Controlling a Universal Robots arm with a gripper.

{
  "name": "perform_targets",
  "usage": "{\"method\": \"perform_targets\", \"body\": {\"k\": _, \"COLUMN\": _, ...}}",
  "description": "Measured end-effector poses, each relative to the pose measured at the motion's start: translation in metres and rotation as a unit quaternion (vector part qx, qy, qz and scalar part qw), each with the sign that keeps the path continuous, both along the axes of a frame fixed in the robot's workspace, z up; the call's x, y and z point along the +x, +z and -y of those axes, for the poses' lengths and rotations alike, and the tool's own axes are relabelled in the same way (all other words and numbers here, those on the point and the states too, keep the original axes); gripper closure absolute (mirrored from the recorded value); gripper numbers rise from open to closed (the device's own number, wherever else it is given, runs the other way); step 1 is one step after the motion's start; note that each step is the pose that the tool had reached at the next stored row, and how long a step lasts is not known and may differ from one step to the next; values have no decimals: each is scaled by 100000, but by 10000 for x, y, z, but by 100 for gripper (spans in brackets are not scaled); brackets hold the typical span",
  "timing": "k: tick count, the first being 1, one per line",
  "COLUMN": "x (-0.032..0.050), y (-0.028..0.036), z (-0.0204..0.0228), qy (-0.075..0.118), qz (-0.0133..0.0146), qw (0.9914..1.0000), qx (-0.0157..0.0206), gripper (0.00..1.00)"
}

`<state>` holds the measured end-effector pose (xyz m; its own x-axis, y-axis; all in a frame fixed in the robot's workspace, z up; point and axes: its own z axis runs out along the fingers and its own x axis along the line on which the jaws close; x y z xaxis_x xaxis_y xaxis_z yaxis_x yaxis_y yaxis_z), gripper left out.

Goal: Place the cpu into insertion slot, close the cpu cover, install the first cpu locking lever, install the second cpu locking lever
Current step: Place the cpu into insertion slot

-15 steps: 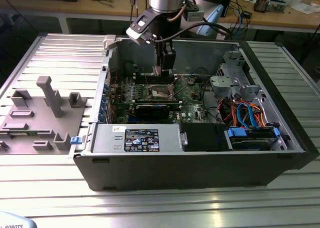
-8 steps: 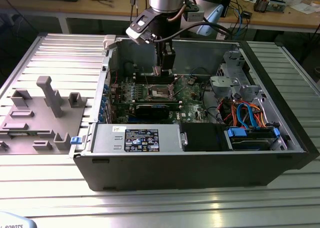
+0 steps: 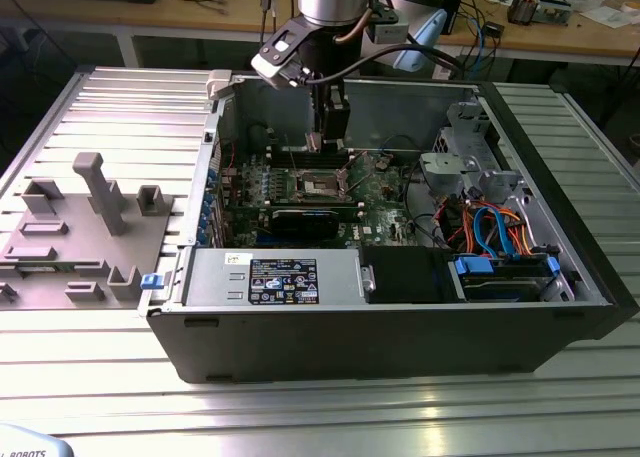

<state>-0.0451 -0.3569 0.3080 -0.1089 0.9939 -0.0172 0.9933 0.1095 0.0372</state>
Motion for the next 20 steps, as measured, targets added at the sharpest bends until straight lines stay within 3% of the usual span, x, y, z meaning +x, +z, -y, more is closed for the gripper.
{"method": "perform_targets", "body": {"k": 10, "x": 0, "y": -1, "z": 0, "qy": -979, "qz": -1, "qw": 99995, "qx": -134, "gripper": 46}}
{"method": "perform_targets", "body": {"k": 13, "x": 0, "y": -6, "z": 0, "qy": -2661, "qz": -5, "qw": 99964, "qx": -200, "gripper": 46}}
{"method": "perform_targets", "body": {"k": 20, "x": 0, "y": -25, "z": 0, "qy": -2666, "qz": -2, "qw": 99964, "qx": -194, "gripper": 46}}
